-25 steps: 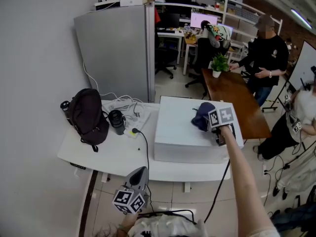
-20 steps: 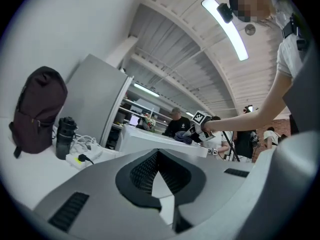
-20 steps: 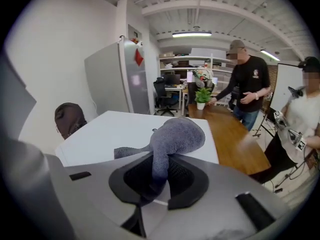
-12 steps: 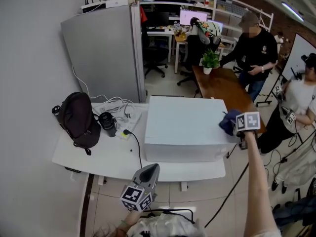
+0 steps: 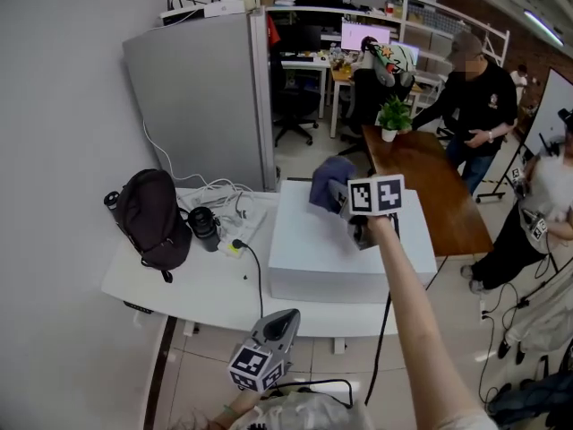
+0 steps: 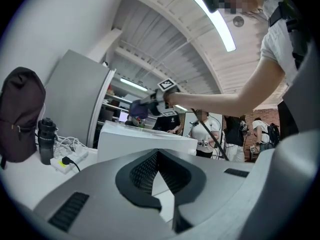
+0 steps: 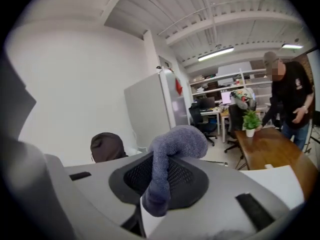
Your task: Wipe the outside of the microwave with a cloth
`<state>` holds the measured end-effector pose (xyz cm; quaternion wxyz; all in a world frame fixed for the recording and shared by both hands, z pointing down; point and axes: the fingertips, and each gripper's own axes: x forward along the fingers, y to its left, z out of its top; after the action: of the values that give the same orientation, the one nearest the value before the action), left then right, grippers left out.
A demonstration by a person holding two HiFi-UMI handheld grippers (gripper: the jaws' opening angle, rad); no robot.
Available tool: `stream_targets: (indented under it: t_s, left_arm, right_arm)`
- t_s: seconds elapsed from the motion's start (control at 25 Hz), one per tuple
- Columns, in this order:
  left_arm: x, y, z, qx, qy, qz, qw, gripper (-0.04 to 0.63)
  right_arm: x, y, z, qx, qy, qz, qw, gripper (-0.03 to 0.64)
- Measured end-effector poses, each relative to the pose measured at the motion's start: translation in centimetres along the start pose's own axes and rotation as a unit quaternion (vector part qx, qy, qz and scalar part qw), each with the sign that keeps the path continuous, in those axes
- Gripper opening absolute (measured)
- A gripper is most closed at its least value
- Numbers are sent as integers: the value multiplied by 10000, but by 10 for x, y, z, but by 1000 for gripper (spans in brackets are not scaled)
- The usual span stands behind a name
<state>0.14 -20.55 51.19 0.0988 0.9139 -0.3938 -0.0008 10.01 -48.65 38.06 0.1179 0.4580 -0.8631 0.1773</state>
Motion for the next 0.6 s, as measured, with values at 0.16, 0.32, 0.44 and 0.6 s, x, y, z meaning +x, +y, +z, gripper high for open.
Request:
stream_targets:
  t_s: [0.16,0.32,0.44,0.6]
  left_arm:
    - [-11,2,-1,81,23,130,9999,-14]
    - [-24,14,-3,53,22,406,9992,-14]
    - [-29,27,-1,-58,-10,619,9981,-14]
    - [-29,32,-2,-162,-33,677,9976,-14]
  right_arm:
    - [80,41,-24,-172,687,291,9971,78]
    - [108,33,-49,-458,1299,166,9903,78]
    - [101,-2,-52,-419,1476,-54,9882,78]
    - [55,-92,-70,-367,1789,-854,9795,80]
